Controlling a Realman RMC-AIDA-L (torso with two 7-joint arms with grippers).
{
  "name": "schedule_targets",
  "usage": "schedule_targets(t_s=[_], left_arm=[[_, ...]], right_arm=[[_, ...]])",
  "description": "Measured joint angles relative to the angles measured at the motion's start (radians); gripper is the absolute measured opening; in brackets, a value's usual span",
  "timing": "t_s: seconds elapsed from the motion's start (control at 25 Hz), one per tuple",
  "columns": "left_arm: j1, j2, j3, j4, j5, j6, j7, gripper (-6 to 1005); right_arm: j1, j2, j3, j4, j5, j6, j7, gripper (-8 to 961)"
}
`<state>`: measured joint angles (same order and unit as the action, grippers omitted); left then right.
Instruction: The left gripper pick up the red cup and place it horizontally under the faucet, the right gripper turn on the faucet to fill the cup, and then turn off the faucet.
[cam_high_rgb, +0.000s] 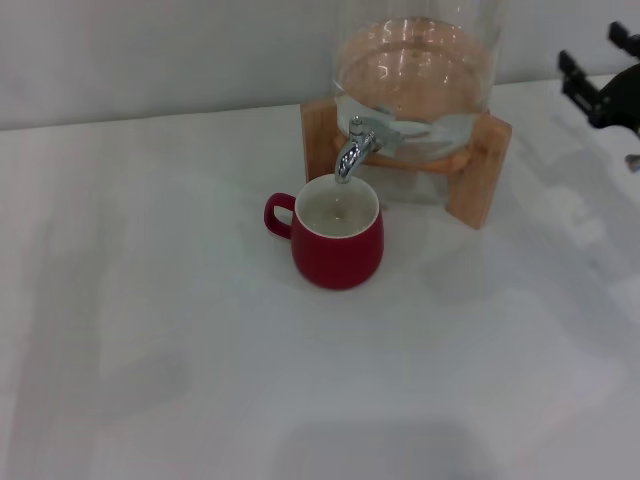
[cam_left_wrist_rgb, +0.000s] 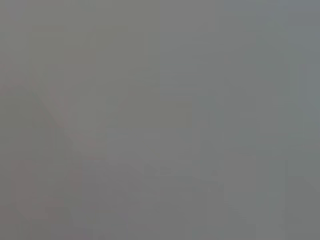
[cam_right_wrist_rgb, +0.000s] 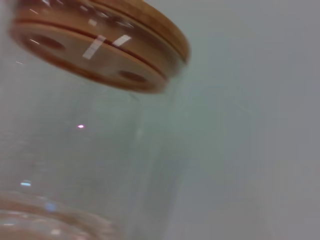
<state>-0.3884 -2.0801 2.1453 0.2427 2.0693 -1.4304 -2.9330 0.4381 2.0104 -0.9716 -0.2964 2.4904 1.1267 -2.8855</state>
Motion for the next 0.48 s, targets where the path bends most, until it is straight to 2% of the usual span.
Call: schedule_targets(t_s=[0.24,0.48], left_arm=[[-0.004,0.000,-0.025,0.000,-0.001,-0.004,-0.003,884],[-0.022,0.000,-0.040,-0.002,-0.018,0.002,-0.006,884]], right_arm=[[0.013,0.001,0.110,0.008,0.002,-0.028,-0.002,663],[0.023,0.004,0.154,0.011,0.013,-0.042,-0.002,663]])
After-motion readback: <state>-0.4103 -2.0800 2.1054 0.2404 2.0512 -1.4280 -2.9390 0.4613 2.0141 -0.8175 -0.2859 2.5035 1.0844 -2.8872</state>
